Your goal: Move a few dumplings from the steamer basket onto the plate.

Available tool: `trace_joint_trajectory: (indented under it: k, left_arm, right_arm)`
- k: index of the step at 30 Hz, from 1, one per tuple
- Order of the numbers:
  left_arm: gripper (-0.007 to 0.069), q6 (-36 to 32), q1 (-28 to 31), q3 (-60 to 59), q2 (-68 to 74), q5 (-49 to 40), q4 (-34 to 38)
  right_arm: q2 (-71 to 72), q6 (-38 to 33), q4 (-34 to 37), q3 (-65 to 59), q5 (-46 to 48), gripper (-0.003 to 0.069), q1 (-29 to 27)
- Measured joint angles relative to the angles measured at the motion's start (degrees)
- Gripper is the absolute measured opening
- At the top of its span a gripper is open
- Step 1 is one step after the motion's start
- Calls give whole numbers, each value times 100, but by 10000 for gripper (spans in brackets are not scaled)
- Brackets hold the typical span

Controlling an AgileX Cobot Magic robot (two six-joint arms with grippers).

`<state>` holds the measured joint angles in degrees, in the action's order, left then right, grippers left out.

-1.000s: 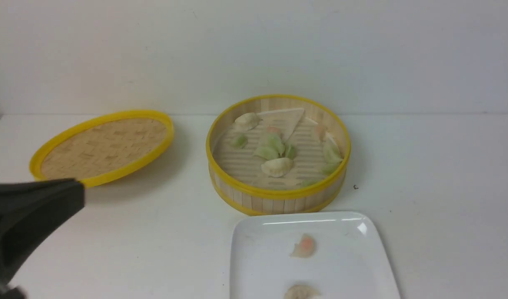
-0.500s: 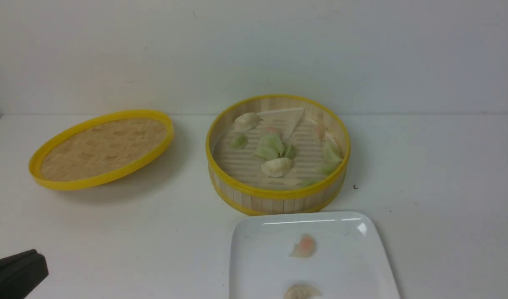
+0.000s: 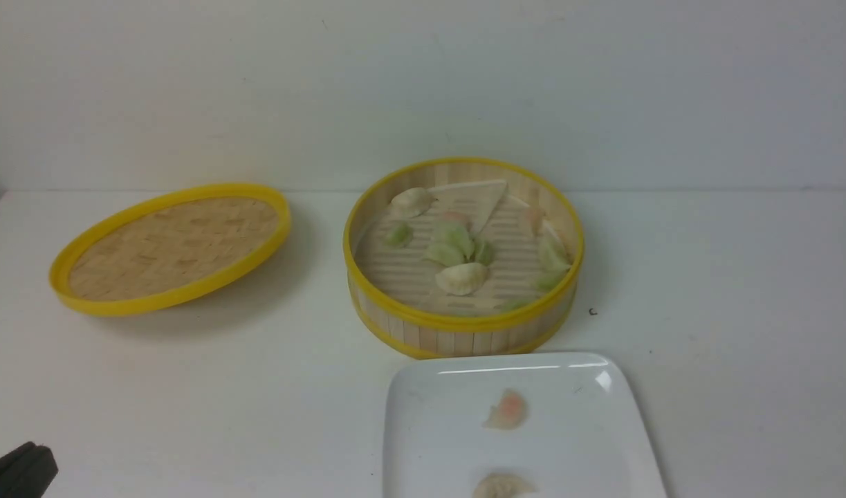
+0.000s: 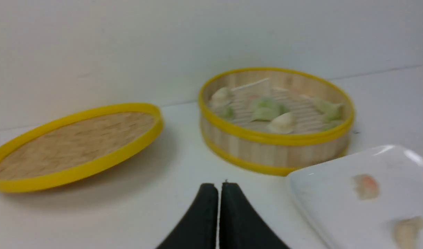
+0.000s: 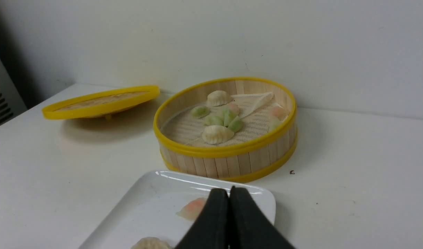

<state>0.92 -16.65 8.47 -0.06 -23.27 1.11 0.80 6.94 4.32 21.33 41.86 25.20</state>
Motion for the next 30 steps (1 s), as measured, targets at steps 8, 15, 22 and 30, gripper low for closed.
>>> trace_joint_trajectory:
  k: [8,15,22,30]
  left_arm:
    - [-6,-517,1189,-988,-62,125,110]
    - [-6,-528,1208,-993,-62,125,142]
    - [-6,-528,1208,-993,-62,125,147]
    - [-6,-528,1208,-993,-62,125,149]
  right_arm:
    - [0,-13,-22,0,6,-13,0]
    - [0,-13,-22,0,6,-13,0]
    - [0,-13,-22,0,6,-13,0]
    - [0,-13,-22,0,6,-13,0]
